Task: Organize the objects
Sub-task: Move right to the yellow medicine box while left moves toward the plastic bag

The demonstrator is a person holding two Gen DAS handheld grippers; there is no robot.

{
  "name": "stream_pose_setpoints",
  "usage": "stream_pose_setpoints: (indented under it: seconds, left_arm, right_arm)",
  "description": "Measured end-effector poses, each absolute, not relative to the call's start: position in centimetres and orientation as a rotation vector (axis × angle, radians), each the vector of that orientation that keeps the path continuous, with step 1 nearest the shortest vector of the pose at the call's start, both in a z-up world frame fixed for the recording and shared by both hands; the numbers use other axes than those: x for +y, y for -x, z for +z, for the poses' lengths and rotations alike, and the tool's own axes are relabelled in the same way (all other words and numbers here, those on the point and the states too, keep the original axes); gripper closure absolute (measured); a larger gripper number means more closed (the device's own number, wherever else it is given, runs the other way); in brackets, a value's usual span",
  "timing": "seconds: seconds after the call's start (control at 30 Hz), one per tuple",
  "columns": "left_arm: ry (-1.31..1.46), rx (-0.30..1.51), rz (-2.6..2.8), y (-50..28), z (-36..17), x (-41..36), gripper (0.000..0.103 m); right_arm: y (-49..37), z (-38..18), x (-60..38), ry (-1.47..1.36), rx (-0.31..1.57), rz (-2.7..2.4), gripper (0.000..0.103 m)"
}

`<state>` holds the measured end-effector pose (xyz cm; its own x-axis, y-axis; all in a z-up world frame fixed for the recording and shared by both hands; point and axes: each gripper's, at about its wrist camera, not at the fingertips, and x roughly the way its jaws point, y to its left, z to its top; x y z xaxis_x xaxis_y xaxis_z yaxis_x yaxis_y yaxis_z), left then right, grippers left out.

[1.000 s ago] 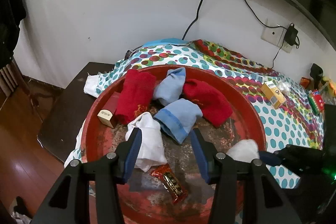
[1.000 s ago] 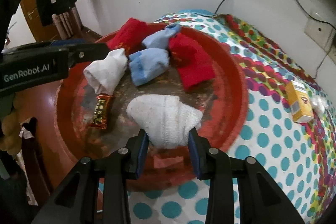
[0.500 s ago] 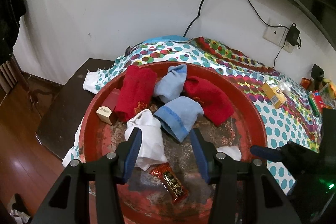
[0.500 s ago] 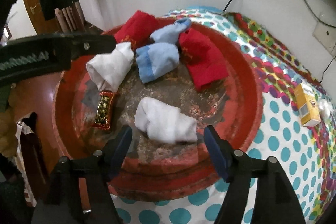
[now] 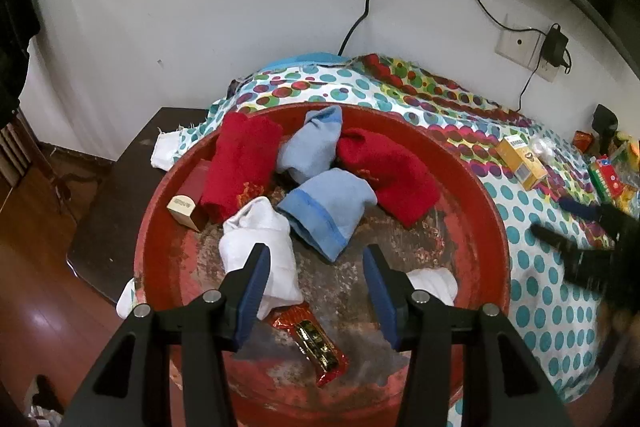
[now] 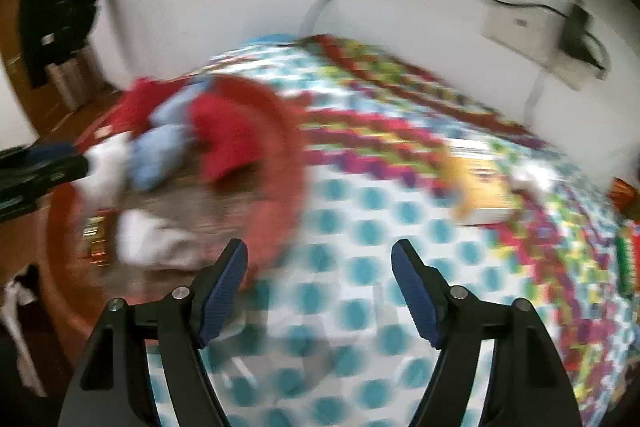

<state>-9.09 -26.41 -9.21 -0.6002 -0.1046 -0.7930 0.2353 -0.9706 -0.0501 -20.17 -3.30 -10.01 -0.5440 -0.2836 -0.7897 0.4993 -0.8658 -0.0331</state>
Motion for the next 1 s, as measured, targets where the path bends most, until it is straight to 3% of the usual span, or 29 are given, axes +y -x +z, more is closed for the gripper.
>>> stream_pose_setpoints:
  seconds: [0.33,0.7,0.73,0.77,0.83,1.0]
  left_arm:
    - [-1.342,0.158,-2.655,10.0,-9.8,-24.5,0.053]
    - [-1.421,-0.006,-2.69,11.0,-11.4,-20.4,0.053]
    - [-1.43,-0.019,-2.691,11.1,-11.6,-20.0,0.053]
    - [-1.435,-0.027,-2.695,11.2,-11.8,-19.8,0.053]
    - [-1.442,-0.045,-2.705,11.3,-12.0,-19.1,0.053]
    - [-1.429,-0.038,-2.774,11.7,-11.5,-17.3,0.053]
  right_arm:
    - [28.8,-12.2,5.6,-1.269,0.268,-2.562,0.026]
    - [34.2,-15.3,3.3,-1.282,0.319,-2.522,0.02]
    - [34.3,-15.5,3.0,-1.277,0.34,-2.519,0.023]
    - [34.2,-15.6,2.7,-1.257,0.367,-2.518,0.038]
    - [34.0,-15.6,2.8,-1.247,0.353,-2.5,0.055]
    - [31.4,-14.9,5.9,-1.218,0.311,-2.505,0.055]
